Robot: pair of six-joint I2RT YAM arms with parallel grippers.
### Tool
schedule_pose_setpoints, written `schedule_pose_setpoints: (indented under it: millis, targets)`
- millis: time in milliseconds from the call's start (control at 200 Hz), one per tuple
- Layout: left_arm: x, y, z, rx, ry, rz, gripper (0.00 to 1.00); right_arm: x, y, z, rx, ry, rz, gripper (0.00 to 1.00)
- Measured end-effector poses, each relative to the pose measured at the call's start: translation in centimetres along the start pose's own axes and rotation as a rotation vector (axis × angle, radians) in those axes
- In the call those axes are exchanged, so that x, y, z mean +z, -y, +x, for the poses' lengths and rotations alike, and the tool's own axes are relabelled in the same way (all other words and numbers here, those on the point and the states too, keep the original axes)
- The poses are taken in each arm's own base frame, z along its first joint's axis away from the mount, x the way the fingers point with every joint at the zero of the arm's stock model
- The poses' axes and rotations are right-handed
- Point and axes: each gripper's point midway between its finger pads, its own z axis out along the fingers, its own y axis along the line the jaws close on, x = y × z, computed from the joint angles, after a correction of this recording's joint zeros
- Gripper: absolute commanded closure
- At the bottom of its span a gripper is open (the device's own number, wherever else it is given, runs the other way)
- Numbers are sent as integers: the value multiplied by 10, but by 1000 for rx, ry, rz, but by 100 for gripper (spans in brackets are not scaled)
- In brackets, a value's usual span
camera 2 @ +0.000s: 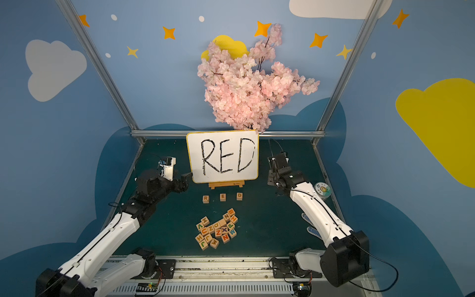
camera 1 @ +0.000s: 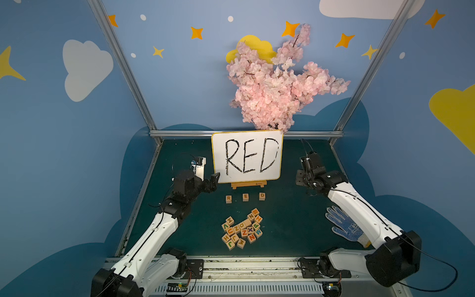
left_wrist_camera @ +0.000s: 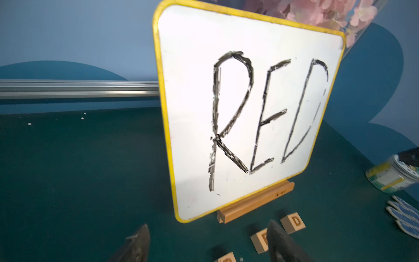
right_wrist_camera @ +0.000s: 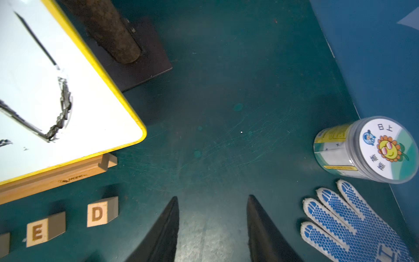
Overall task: Assemble the uppercase word "red" with letter blocks
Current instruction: Reset both arms
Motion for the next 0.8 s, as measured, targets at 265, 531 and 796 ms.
schedule_pose_setpoints:
  millis: [265, 531, 796]
  targets:
    - [11, -67, 5, -76, 57, -178, 20, -1, 39, -4, 64, 77, 36, 51]
    - [29, -114, 30, -107, 28, -295, 21, 9, 68, -4, 125, 124, 50, 48]
    - [31, -163, 49, -146, 9, -406, 21, 36, 94, 18, 153, 159, 90, 42]
